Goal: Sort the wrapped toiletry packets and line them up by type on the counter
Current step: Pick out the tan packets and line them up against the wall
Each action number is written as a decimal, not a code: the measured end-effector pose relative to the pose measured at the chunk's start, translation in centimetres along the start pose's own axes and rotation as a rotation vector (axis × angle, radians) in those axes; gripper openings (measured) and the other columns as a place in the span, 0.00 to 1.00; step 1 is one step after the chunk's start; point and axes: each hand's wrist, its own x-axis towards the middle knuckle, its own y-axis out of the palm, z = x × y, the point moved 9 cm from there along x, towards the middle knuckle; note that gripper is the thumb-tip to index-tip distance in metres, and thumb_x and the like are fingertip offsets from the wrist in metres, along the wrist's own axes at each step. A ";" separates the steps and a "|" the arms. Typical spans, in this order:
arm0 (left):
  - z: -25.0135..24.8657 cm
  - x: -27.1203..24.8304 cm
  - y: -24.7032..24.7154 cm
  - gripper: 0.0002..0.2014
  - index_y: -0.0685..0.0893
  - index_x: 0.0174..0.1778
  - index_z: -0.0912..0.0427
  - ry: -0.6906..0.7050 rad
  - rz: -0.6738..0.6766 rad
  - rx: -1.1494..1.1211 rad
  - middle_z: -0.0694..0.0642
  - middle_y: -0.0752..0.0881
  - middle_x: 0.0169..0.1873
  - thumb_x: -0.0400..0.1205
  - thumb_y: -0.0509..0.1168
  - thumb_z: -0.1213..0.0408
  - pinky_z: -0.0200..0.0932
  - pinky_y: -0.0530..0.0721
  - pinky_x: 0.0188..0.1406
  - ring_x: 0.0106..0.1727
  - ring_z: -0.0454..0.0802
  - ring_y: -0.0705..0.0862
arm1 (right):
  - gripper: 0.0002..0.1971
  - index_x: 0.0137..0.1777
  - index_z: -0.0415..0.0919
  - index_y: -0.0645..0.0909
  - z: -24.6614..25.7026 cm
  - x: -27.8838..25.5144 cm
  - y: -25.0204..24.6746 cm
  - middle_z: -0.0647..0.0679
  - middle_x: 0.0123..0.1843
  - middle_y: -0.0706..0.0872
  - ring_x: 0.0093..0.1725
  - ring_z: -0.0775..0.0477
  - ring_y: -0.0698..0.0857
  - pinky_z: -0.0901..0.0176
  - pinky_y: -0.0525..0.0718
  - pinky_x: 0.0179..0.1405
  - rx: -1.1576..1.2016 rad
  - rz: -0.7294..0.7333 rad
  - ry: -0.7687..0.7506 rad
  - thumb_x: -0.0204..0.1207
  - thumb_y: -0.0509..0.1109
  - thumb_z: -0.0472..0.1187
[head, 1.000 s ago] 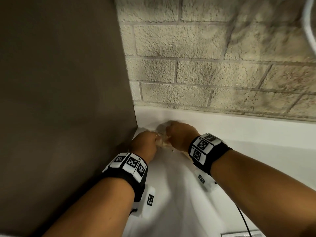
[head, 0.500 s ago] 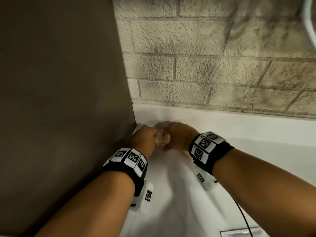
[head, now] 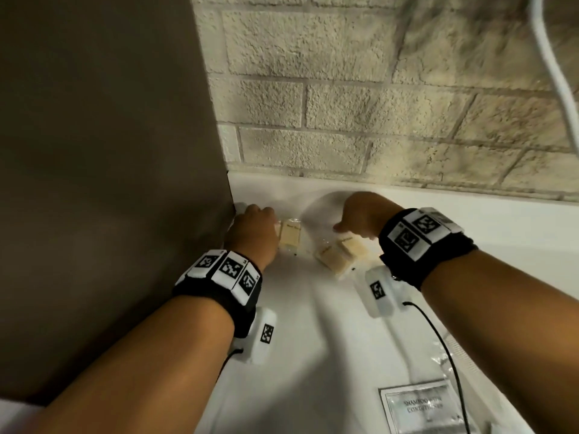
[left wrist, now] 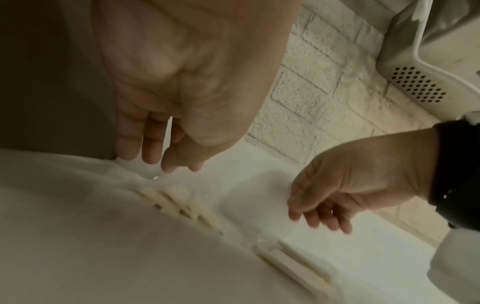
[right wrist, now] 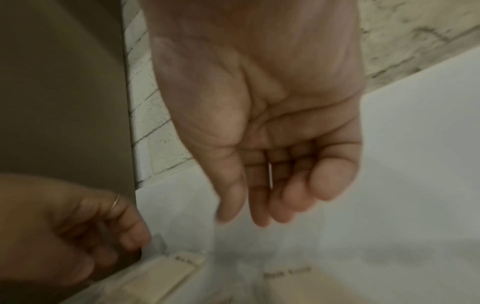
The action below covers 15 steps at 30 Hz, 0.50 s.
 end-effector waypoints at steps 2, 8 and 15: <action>-0.7 -0.2 0.0 0.17 0.82 0.62 0.56 0.014 -0.006 -0.042 0.61 0.76 0.63 0.78 0.61 0.72 0.58 0.80 0.63 0.64 0.63 0.77 | 0.22 0.29 0.41 0.75 0.0 -0.6 2.0 0.48 0.32 0.79 0.30 0.49 0.78 0.58 0.76 0.38 -0.019 0.103 0.026 0.69 0.76 0.57; -0.8 -0.4 0.6 0.18 0.87 0.60 0.51 0.046 -0.030 -0.138 0.58 0.78 0.61 0.79 0.62 0.72 0.55 0.79 0.65 0.63 0.61 0.78 | 0.41 0.72 0.38 0.69 0.6 -0.8 4.8 0.40 0.67 0.76 0.63 0.39 0.81 0.53 0.81 0.53 -0.046 0.102 0.017 0.63 0.81 0.54; -0.5 -0.3 1.1 0.17 0.88 0.59 0.48 0.079 -0.051 -0.141 0.56 0.80 0.60 0.82 0.60 0.69 0.54 0.80 0.62 0.62 0.59 0.79 | 0.25 0.56 0.35 0.83 1.2 -0.5 5.0 0.46 0.42 0.83 0.52 0.42 0.85 0.54 0.85 0.52 -0.137 0.196 -0.019 0.64 0.82 0.51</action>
